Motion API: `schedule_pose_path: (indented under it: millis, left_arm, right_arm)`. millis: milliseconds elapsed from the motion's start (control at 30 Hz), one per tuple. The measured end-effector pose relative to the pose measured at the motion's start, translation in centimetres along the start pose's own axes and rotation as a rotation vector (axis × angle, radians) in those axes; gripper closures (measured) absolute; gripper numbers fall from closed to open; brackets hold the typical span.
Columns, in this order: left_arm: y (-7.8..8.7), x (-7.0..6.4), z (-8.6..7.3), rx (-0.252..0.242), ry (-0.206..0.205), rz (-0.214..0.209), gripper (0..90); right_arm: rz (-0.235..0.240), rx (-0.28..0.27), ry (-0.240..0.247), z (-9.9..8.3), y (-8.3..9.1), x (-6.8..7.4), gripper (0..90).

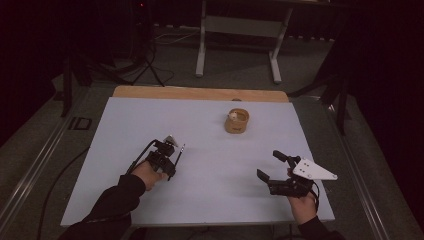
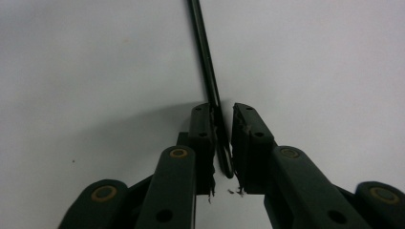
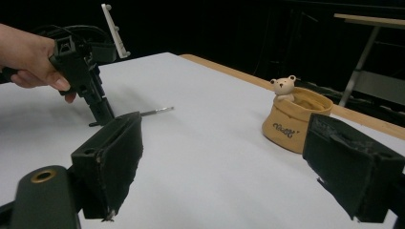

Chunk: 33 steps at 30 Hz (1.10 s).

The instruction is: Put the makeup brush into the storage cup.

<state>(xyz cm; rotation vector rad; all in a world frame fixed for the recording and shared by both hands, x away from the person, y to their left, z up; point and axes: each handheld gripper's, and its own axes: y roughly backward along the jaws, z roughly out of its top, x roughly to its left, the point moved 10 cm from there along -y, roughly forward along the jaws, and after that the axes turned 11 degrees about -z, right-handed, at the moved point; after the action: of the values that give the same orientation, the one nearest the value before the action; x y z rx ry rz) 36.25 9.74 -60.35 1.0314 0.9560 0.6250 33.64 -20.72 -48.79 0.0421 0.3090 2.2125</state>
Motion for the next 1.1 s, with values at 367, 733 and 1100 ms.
schedule_pose_path:
  millis: [367,733,1100]
  left_arm:
    - [1.2,0.9,0.3,-0.097,-0.042,-0.041,85.1]
    - [5.3,0.4,1.0,-0.296,-0.045,-0.129,85.3]
    - [7.5,-1.0,1.2,-0.439,-0.076,-0.220,85.2]
  right_arm:
    - [0.002,0.003,-0.007,-0.1,0.0,-0.1,13.4]
    - [-0.002,0.010,-0.014,-0.2,-0.1,-0.1,13.4]
    - [-0.003,0.014,-0.016,-0.3,-0.2,-0.2,13.4]
